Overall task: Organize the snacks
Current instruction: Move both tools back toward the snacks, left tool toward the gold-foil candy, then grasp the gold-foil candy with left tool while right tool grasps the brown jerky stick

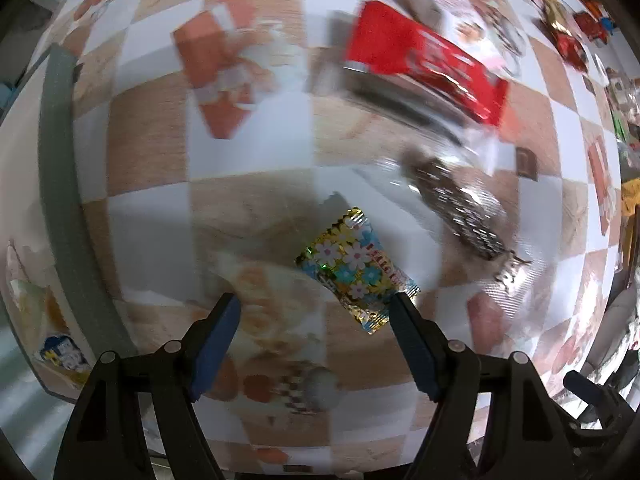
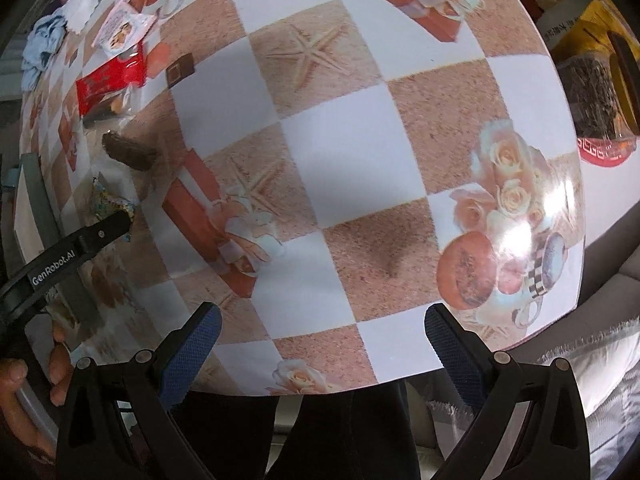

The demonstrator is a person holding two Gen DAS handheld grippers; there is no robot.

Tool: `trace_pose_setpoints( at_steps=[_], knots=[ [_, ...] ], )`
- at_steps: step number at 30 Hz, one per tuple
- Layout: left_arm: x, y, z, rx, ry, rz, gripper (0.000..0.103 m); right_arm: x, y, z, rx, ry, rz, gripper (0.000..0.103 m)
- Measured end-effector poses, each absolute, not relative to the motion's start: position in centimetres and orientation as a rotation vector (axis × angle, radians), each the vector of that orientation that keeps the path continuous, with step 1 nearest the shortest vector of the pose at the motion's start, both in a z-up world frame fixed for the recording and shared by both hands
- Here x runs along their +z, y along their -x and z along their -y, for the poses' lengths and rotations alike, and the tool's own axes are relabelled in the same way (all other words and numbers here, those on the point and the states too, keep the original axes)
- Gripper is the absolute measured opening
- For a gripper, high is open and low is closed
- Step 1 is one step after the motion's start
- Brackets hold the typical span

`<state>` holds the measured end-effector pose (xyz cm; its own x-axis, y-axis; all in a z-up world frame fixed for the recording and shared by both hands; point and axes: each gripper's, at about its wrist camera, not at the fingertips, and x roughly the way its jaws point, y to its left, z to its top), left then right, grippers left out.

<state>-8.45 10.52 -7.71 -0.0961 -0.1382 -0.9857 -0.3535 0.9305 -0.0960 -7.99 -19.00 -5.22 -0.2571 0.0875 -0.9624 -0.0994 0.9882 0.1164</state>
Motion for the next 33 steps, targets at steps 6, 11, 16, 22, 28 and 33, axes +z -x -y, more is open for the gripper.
trace_pose_setpoints(
  at_steps=[6,11,16,22,28,33],
  knots=[
    [-7.9,8.6,-12.0,0.199,0.424,-1.66,0.08,-4.6,8.4,18.5,0.206,0.058,-1.81,0.102],
    [-8.4,8.4,-14.1,0.221,0.516,-1.653,0.08,-4.2,7.8,17.2,0.221,0.109,-1.782,0.102],
    [-8.1,8.5,-16.1,0.27,0.7,-1.637,0.08,-3.7,7.2,16.7,0.227,0.109,-1.771,0.102],
    [-8.6,9.4,-19.5,0.412,0.808,-1.643,0.081,-4.1,6.6,16.3,0.227,0.117,-1.781,0.102],
    [-8.6,8.4,-18.7,0.416,0.602,-1.687,0.077,-4.4,6.7,14.4,0.232,0.134,-1.77,0.102],
    [-7.7,7.8,-18.6,0.336,0.505,-1.675,0.045,-4.5,6.7,13.8,0.239,0.144,-1.765,0.102]
  ],
)
